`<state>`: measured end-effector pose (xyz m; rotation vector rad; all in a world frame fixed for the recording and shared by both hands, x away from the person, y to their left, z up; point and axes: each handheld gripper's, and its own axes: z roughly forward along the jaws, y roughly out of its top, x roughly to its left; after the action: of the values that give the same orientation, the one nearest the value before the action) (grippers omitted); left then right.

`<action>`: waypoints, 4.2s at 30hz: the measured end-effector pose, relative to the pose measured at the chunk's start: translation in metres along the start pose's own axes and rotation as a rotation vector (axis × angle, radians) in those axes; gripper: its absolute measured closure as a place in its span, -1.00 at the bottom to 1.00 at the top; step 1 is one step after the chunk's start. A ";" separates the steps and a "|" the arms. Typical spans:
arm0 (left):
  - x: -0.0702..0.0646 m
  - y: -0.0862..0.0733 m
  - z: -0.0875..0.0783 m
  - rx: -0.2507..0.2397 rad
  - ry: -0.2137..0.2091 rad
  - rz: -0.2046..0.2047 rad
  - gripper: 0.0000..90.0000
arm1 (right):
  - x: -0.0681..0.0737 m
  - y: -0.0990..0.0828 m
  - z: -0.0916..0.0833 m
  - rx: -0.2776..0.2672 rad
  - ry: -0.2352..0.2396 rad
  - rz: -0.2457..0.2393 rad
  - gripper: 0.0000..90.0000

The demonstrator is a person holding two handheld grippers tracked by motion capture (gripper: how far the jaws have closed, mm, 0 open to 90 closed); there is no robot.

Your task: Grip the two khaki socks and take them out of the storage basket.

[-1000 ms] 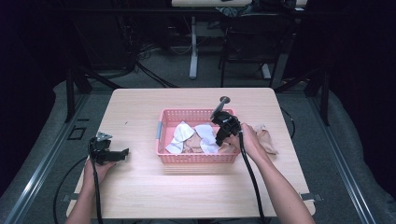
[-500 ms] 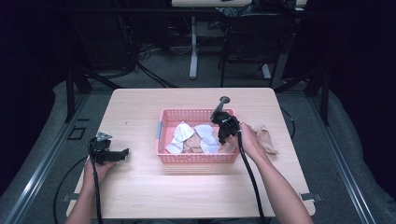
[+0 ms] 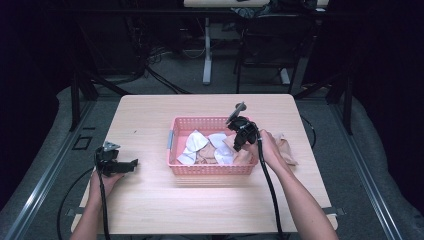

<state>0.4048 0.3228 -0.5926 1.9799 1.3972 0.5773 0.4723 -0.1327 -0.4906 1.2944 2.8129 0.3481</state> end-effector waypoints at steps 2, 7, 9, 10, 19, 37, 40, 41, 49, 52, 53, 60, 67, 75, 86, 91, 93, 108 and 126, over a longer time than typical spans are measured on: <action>0.000 0.000 0.000 0.000 0.000 0.000 -0.97 | 0.000 0.000 -0.005 -0.017 0.001 0.004 0.90; 0.000 0.000 0.000 0.000 0.000 0.000 -0.97 | 0.000 -0.001 -0.024 -0.055 -0.008 0.000 0.90; 0.000 0.000 0.000 0.000 0.000 0.000 -0.98 | 0.000 -0.001 -0.031 -0.056 -0.001 -0.006 0.90; 0.000 0.000 0.000 0.000 0.000 0.000 -0.97 | 0.002 -0.001 -0.034 -0.089 -0.005 0.004 0.90; 0.000 0.000 0.000 0.001 -0.001 0.001 -0.97 | 0.005 0.000 -0.065 -0.163 -0.003 -0.016 0.90; 0.000 0.000 0.000 0.001 -0.001 0.001 -0.97 | 0.005 0.004 -0.090 -0.222 0.008 -0.006 0.90; 0.000 0.000 0.000 0.001 -0.001 0.001 -0.97 | 0.005 0.004 -0.095 -0.224 0.010 -0.009 0.90; 0.000 0.000 0.000 0.001 -0.001 0.002 -0.97 | 0.006 0.004 -0.097 -0.227 0.011 -0.006 0.90; 0.000 0.000 0.000 0.001 -0.001 0.002 -0.97 | 0.004 0.004 -0.108 -0.231 0.022 -0.010 0.90; 0.000 0.000 0.000 0.002 -0.001 0.002 -0.97 | 0.003 0.004 -0.111 -0.233 0.029 -0.011 0.90; 0.000 0.000 0.000 0.002 -0.001 0.002 -0.97 | 0.003 0.004 -0.112 -0.232 0.031 -0.013 0.90; 0.000 0.000 0.000 0.001 -0.001 0.002 -0.97 | 0.003 0.005 -0.121 -0.235 0.027 -0.020 0.90; 0.000 0.000 0.000 0.002 -0.001 0.002 -0.97 | 0.002 0.004 -0.129 -0.243 0.027 -0.017 0.90; 0.000 0.000 0.000 0.001 -0.001 0.002 -0.97 | -0.001 0.001 -0.144 -0.257 0.024 -0.008 0.90; 0.000 0.000 0.000 0.001 -0.001 0.002 -0.97 | -0.012 -0.010 -0.164 -0.281 0.003 0.012 0.90; 0.000 0.000 0.000 0.002 -0.001 0.002 -0.97 | -0.025 -0.025 -0.173 -0.299 -0.011 0.039 0.90; 0.000 0.000 0.000 0.002 -0.001 0.003 -0.97 | -0.033 -0.034 -0.177 -0.309 -0.018 0.063 0.90; 0.000 0.001 0.000 0.002 -0.001 0.002 -0.97 | -0.092 -0.099 -0.146 -0.234 -0.079 0.235 0.90; 0.000 0.001 0.000 0.001 -0.002 0.002 -0.97 | -0.115 -0.122 -0.062 -0.183 -0.037 0.320 0.42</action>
<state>0.4054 0.3227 -0.5925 1.9826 1.3943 0.5752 0.4495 -0.3077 -0.4640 1.6837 2.4703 0.5680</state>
